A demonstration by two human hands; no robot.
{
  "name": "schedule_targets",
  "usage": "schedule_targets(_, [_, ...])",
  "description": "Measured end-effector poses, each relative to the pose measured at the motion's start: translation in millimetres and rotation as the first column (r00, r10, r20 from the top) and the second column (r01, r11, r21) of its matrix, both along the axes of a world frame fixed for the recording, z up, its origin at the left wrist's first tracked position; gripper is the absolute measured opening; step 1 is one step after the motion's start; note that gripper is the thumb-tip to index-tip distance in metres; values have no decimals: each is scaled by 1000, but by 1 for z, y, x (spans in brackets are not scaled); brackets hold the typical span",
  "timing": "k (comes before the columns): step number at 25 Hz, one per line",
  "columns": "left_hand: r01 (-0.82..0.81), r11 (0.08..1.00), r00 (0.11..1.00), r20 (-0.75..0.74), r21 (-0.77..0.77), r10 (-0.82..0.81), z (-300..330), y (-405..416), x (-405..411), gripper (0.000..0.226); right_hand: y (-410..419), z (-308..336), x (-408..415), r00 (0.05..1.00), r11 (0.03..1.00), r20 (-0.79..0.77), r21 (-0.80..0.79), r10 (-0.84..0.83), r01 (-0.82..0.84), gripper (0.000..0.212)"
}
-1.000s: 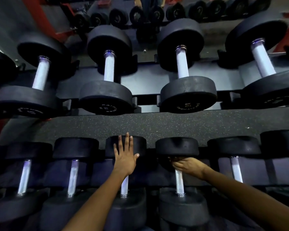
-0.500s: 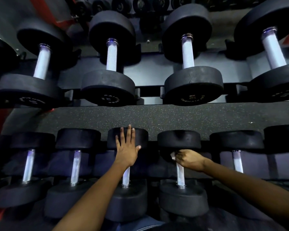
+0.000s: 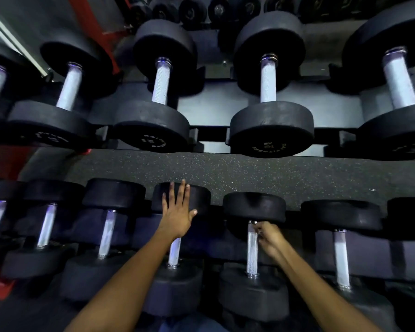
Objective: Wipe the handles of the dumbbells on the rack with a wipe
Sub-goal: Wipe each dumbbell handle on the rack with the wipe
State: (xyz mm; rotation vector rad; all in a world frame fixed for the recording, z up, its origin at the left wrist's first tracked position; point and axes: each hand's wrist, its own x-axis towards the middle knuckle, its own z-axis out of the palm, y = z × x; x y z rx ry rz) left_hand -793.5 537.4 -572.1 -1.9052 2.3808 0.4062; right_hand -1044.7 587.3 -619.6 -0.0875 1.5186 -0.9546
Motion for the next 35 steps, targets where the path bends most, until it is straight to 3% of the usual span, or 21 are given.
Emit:
schedule_targets(2, [6,999,1000,-17,-33,-6,-5,2,1,82,3,-11,9,993,994,-56,3,107,-107,22])
schedule_targets(6, [33,993,999,29,-111,-30,-11,-3,5,92,-4,-28,-13,984,997,166,-24,71,-68,25])
schedule_targets(7, [39,992,998,53,-120,-33,-11,-2,5,97,-1,-24,-8,992,998,111,-23,62,-59,23])
schedule_targets(10, [33,981,998,56,-189,-23,-15,0,4,102,8,-12,18,969,996,-242,-50,59,-73,22])
schedule_targets(11, [34,979,999,45,-199,-25,-17,1,5,101,5,-9,20,965,995,-251,-48,69,-84,20])
schedule_targets(14, [41,967,999,-8,-250,-44,-23,3,6,95,-7,-4,11,1000,999,3,-46,-1,1,17])
schedule_targets(17, [30,959,998,-39,-283,-43,-31,9,6,82,1,-7,27,963,995,-256,-66,-86,71,24])
schedule_targets(19, [21,950,999,-41,-311,-35,-27,7,4,76,2,-5,37,951,988,-283,-124,-124,92,25])
schedule_targets(23, [41,965,999,-10,-259,-46,-23,5,4,82,-1,-19,17,984,999,-177,-49,-29,20,17])
schedule_targets(25, [-13,973,1000,-17,-232,9,-17,6,1,82,8,-15,18,945,998,-322,-62,-51,32,15])
schedule_targets(27, [-179,976,983,-71,-126,171,-5,12,-20,79,18,-11,17,847,999,-529,-22,-47,41,11])
schedule_targets(29, [-276,961,947,-183,-31,266,9,26,-62,74,25,-7,6,800,999,-598,-47,-49,26,4])
schedule_targets(32, [-66,998,949,-308,-5,61,29,47,-135,69,38,1,-26,848,991,-531,-117,-11,-60,13])
schedule_targets(35, [58,998,965,-254,-28,-63,34,50,-192,68,60,20,-63,833,983,-553,-158,-11,-92,25])
